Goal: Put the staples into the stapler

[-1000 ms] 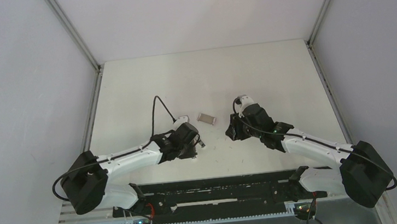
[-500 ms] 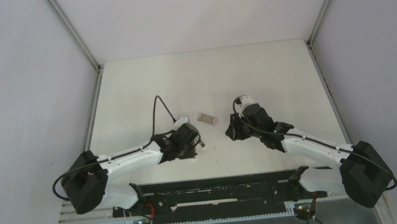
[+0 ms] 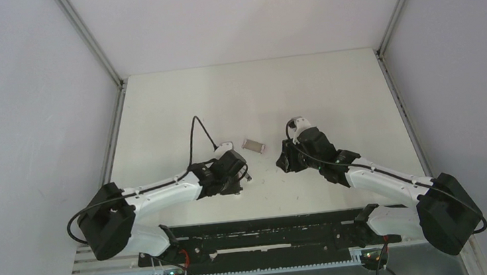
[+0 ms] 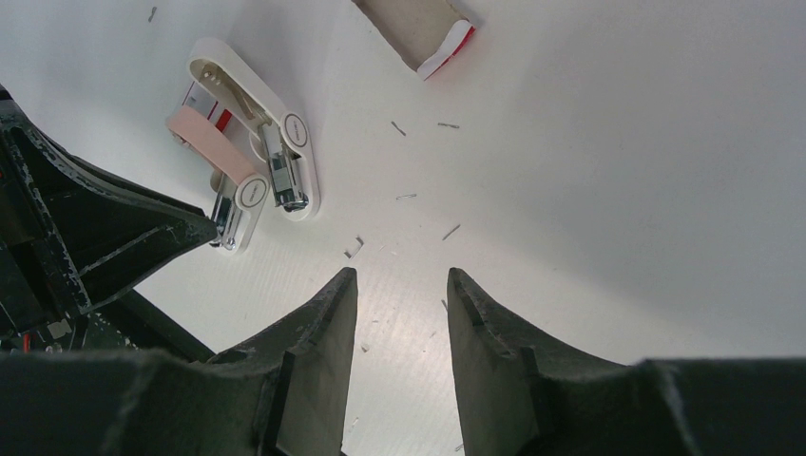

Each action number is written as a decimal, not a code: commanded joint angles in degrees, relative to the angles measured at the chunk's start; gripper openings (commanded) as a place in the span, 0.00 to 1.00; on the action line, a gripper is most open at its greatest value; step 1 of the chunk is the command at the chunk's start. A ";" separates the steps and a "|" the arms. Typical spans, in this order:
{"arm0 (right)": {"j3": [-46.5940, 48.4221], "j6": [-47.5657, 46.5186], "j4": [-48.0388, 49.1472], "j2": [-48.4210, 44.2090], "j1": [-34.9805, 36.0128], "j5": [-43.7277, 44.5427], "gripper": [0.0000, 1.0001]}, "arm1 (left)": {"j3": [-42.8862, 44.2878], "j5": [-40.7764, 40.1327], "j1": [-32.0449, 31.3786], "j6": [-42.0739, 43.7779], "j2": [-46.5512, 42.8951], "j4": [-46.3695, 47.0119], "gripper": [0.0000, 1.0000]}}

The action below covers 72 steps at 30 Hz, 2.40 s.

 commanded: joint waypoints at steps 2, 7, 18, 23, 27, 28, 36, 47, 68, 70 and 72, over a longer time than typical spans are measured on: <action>-0.38 0.77 2.88 -0.74 -0.53 -0.44 0.39 | 3.25 -1.86 -0.59 1.04 0.89 -1.11 0.00; -0.49 0.85 3.16 -0.75 -0.53 -0.57 0.39 | 3.50 -2.34 -0.69 1.15 1.03 -1.68 0.00; -0.58 0.72 3.08 -1.00 -0.62 -0.66 0.39 | 4.40 -3.84 -1.08 1.30 0.94 -3.70 0.00; -0.67 0.73 3.08 -1.26 -0.71 -0.75 0.39 | 5.08 -4.02 -1.38 1.65 1.71 -4.16 0.00; -0.63 0.73 3.16 -1.11 -0.71 -0.83 0.39 | 5.09 -3.34 -1.48 1.61 2.03 -3.59 0.00; -0.66 0.75 3.12 -1.08 -0.72 -0.84 0.39 | 5.09 -3.20 -1.48 1.72 2.03 -3.47 0.00; -0.74 0.77 3.08 -1.08 -0.78 -0.84 0.39 | 5.33 -2.49 -1.57 2.05 2.22 -3.09 0.15; -0.85 0.87 3.17 -1.26 -0.87 -0.83 0.39 | 5.51 -3.07 -1.74 2.36 1.09 -3.13 0.39; -1.56 -2.19 3.71 -6.89 -4.49 -9.89 0.48 | -24.08 9.86 5.89 2.32 -29.25 32.32 0.82; -1.65 -2.00 3.45 -6.97 -4.41 -10.60 0.48 | -26.49 11.84 7.08 2.34 -29.86 34.95 0.82; -2.04 -1.38 3.48 -7.18 -4.25 -10.79 0.48 | -28.71 13.22 8.38 2.27 -29.75 37.33 0.83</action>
